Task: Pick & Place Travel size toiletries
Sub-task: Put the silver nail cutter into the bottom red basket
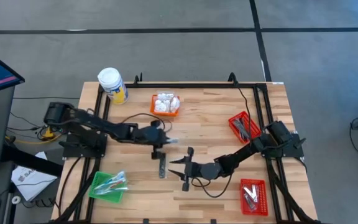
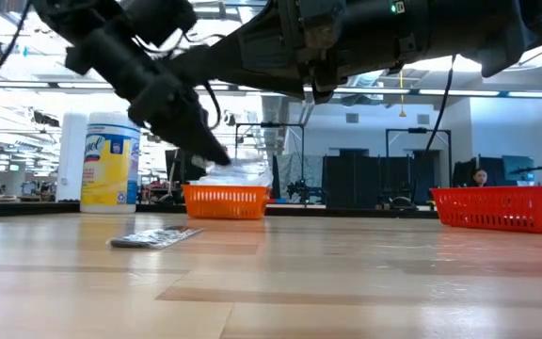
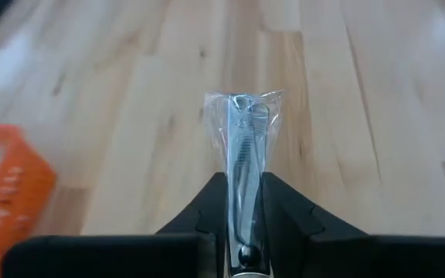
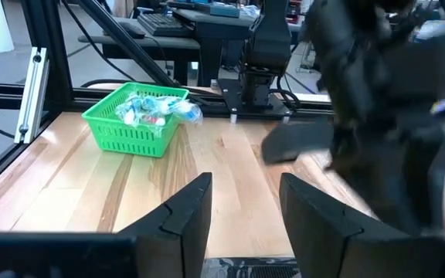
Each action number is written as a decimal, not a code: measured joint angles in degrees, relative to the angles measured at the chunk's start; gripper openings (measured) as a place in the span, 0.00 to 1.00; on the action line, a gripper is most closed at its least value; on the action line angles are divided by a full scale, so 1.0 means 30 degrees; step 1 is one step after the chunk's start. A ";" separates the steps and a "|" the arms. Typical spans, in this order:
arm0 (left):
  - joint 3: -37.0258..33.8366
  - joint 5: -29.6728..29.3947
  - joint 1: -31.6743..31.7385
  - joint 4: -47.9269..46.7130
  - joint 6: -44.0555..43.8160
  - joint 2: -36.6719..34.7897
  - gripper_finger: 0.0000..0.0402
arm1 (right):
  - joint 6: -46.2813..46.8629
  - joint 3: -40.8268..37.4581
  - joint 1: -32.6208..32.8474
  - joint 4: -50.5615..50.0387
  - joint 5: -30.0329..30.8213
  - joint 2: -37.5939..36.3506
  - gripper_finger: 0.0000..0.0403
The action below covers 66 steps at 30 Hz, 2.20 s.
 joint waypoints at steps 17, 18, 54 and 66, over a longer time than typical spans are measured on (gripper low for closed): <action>-0.4354 -0.0992 0.0000 0.5227 -0.1425 -0.6837 0.12 | 0.0154 0.0056 -0.0033 0.0109 -0.0115 0.0007 0.38; -0.4637 -0.0734 0.0000 0.5492 -0.1451 -0.7135 0.12 | 0.0188 0.0054 -0.0033 0.0106 -0.0146 0.0007 0.38; -0.4121 0.9249 -0.0570 1.7597 -0.3343 -0.9470 0.12 | -1.0620 0.2776 0.0086 0.3124 0.1464 -0.6909 0.27; -0.4332 0.6676 -0.1534 1.6995 -0.1836 -0.8754 0.12 | -0.6212 0.3169 -0.1547 -0.1731 -0.4599 -0.6658 0.42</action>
